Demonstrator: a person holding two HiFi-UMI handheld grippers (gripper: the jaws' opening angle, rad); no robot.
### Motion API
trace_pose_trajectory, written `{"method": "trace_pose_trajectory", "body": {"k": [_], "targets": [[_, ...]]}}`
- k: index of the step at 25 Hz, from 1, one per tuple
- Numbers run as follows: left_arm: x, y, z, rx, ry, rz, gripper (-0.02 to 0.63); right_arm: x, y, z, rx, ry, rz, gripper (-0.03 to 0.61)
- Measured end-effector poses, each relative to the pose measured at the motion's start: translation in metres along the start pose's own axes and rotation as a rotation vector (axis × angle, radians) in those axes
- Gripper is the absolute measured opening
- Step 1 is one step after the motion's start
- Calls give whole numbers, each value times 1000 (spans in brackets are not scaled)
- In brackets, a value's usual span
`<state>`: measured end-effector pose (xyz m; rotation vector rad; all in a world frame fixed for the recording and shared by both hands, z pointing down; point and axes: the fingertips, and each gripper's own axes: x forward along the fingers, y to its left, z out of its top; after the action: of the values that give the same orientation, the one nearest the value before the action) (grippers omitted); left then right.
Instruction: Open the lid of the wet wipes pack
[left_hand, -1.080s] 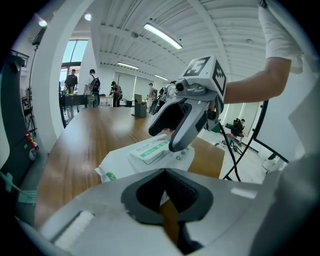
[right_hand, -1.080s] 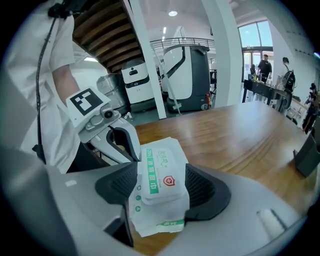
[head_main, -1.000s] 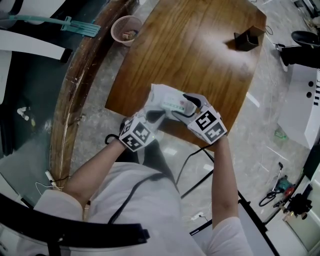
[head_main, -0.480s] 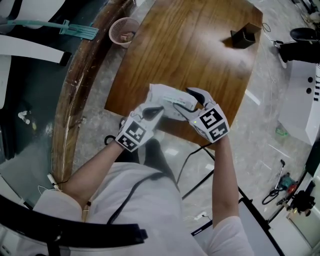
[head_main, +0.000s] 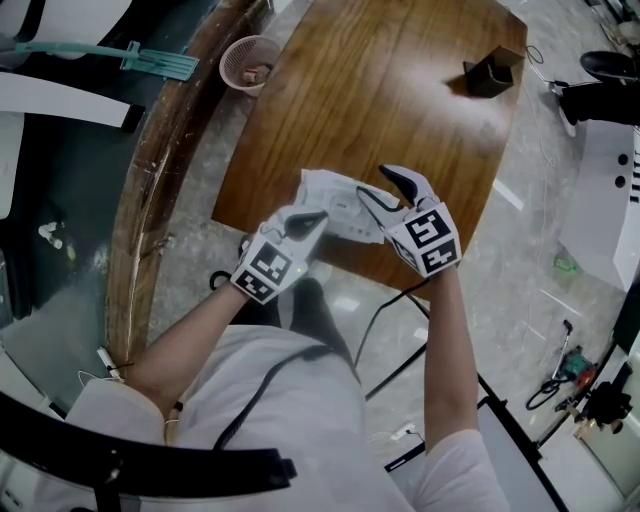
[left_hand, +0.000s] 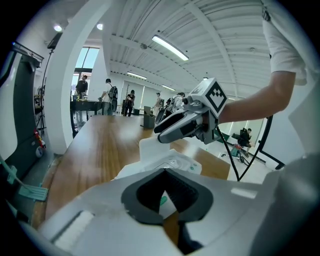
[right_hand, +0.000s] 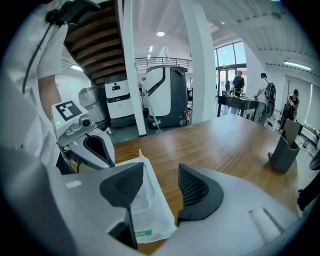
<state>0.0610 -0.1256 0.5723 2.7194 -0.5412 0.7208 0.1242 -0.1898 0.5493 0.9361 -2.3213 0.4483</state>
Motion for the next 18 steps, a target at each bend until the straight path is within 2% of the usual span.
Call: {"method": "trace_pose_trajectory", "body": {"k": [8,18], "targets": [[-2,9,-1,-11,6,15,3,6,-16,-6,45,-11,-43,187],[-6,15,-2,-6,14,16,3,14,-27,-14,102,-9,-55,186]]}}
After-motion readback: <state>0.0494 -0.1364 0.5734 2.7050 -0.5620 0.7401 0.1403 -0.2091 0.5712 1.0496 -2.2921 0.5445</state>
